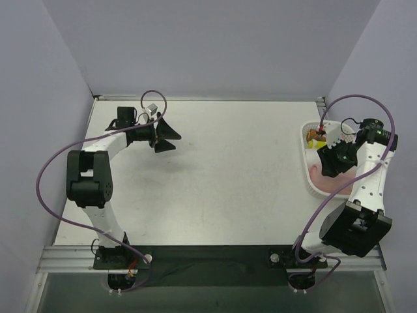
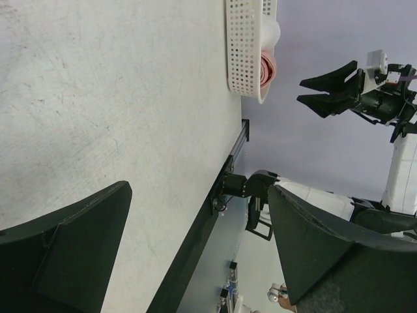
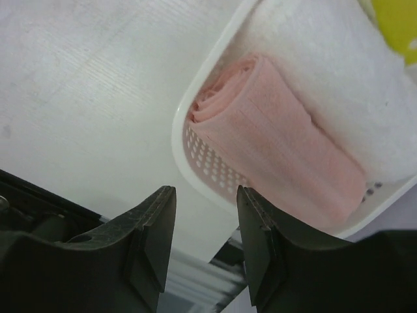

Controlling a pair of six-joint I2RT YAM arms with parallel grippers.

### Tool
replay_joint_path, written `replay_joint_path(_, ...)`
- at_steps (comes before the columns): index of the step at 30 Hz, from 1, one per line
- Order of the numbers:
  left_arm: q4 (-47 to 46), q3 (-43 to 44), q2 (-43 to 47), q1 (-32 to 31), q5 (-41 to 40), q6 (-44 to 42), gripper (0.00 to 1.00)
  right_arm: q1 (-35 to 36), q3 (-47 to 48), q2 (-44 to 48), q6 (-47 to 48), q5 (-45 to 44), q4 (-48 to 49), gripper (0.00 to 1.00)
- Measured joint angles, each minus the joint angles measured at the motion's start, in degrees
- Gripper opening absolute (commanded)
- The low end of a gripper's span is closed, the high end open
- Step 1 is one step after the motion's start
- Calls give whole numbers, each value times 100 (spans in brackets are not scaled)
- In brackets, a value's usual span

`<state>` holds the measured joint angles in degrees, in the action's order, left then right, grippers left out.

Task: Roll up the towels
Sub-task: Place the rolled towel into the container

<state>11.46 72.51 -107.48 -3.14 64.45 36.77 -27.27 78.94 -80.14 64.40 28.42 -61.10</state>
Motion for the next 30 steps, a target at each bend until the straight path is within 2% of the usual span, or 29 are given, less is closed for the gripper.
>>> replay_joint_path(6,444,450,-17,199,-120,-247,97,-2,-299,2,-2210,-776,391,42)
replay_joint_path(10,682,664,-26,229,-157,-468,97,-2,-708,7,-3134,-1049,691,42)
replay_joint_path(20,1342,713,-144,505,-232,-1019,97,-28,-1132,2,-4459,-1274,1377,42)
replay_joint_path(25,1429,713,-144,684,-236,-1106,97,-44,-1097,61,-4983,-1143,1550,32)
replay_joint_path(27,1453,713,-144,684,-236,-1130,97,-44,-1060,101,-5180,-1154,1681,24)
replay_joint_path(30,1458,713,-166,684,-236,-1163,97,-35,-1049,114,-5445,-1314,1926,22)
